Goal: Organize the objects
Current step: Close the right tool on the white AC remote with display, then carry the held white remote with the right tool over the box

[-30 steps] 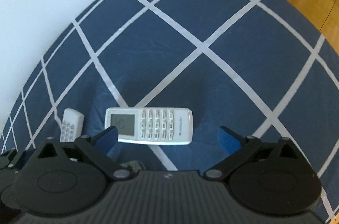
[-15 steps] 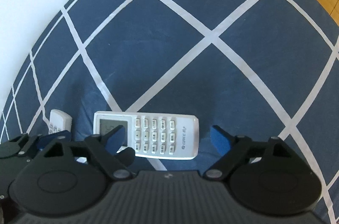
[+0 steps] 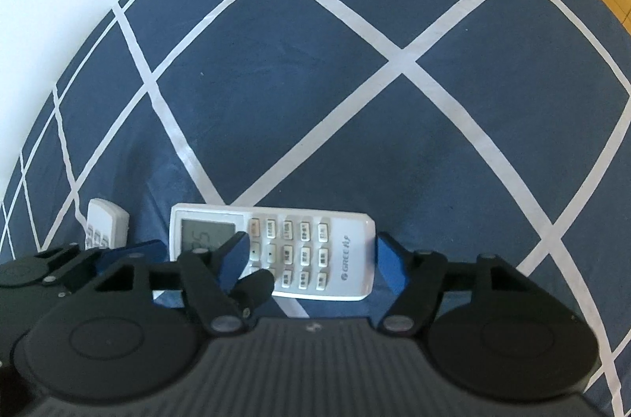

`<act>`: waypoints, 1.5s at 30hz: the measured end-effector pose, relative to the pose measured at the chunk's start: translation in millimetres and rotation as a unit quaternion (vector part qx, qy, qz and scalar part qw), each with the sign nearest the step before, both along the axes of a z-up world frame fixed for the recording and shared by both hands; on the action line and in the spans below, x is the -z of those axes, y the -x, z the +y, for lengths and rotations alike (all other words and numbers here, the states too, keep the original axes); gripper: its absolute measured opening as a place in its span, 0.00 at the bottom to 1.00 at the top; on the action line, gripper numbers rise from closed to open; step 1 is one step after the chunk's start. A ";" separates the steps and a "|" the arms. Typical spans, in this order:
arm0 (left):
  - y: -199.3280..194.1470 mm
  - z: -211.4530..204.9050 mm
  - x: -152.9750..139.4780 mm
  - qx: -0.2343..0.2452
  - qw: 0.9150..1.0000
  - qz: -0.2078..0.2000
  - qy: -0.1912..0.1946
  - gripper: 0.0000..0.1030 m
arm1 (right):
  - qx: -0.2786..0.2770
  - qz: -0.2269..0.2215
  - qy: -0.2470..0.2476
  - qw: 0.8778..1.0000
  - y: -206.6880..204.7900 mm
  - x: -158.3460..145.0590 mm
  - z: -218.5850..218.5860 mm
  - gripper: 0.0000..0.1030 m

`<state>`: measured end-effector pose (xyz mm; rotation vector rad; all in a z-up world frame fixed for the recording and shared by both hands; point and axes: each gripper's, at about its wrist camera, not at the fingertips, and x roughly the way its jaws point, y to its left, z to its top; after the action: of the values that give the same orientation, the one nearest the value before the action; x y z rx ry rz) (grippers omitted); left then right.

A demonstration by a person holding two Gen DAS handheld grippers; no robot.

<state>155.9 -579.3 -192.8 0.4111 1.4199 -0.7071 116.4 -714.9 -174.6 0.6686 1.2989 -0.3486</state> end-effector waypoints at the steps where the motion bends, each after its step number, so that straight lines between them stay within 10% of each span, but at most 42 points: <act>1: -0.2 -0.2 -0.3 -0.002 1.000 0.003 0.001 0.75 | 0.001 0.000 0.000 1.000 0.3 -0.1 -0.1 0.67; 19: 4.9 4.7 -11.0 -0.009 1.000 -0.008 0.005 0.75 | 0.000 -0.011 0.005 1.000 4.2 -7.0 3.1 0.66; 45: 57.3 85.0 -107.3 -0.085 0.992 -0.089 0.020 0.74 | -0.074 -0.094 0.020 0.993 38.6 -97.5 80.4 0.66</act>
<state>98.6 -494.3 -85.5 0.3093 1.2527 -0.5463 77.8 -634.5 -77.0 0.5528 1.1516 -0.1857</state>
